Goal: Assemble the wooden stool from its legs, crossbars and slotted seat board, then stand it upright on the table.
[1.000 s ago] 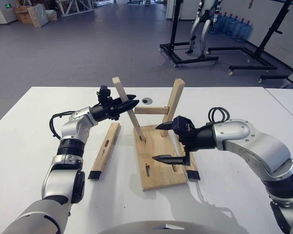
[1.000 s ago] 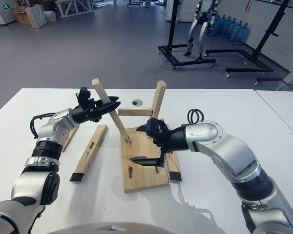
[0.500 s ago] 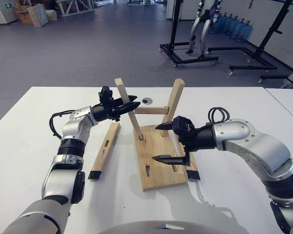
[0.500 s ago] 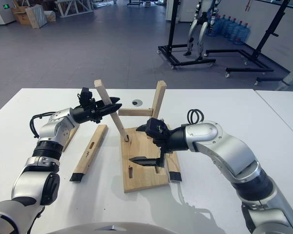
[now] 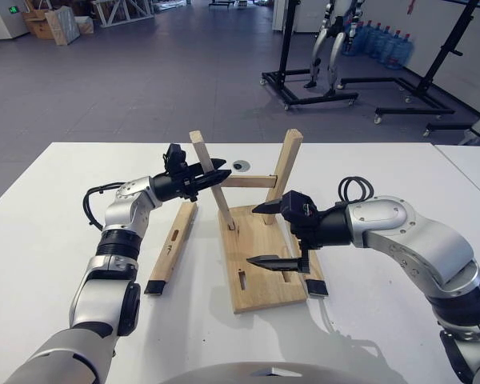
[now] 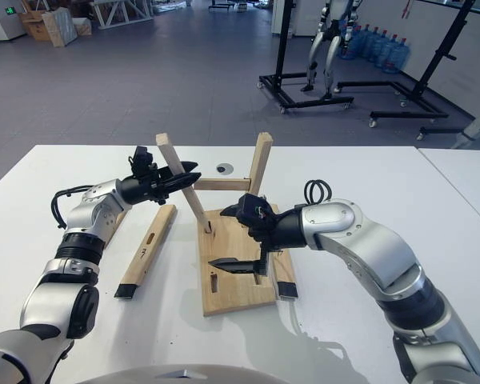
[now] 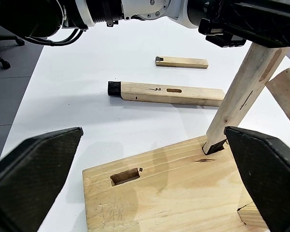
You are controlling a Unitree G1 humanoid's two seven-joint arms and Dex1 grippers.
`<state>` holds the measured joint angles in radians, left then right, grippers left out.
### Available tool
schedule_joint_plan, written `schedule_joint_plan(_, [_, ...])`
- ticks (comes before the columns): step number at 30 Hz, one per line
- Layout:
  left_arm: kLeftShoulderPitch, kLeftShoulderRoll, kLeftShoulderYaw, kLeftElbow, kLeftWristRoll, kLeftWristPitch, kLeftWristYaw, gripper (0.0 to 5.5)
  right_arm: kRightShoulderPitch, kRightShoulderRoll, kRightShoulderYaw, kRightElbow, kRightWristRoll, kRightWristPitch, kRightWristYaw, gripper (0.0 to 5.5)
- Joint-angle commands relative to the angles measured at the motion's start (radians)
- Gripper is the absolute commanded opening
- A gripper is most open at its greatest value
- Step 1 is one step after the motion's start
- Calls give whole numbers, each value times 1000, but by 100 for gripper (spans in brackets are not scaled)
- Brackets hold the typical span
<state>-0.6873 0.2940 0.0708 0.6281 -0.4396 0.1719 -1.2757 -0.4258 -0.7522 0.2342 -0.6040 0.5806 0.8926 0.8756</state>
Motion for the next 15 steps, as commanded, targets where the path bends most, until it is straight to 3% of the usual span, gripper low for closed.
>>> schedule_joint_plan(1, [-4,5,-14,12,23,-5,5,202,-9,-2,2,-4,-1,8,-4,540])
schedule_joint_plan(15, [42,26,-71,-12,60,-36,-24,202,-8,-3,1,-8,3,11,-5,540])
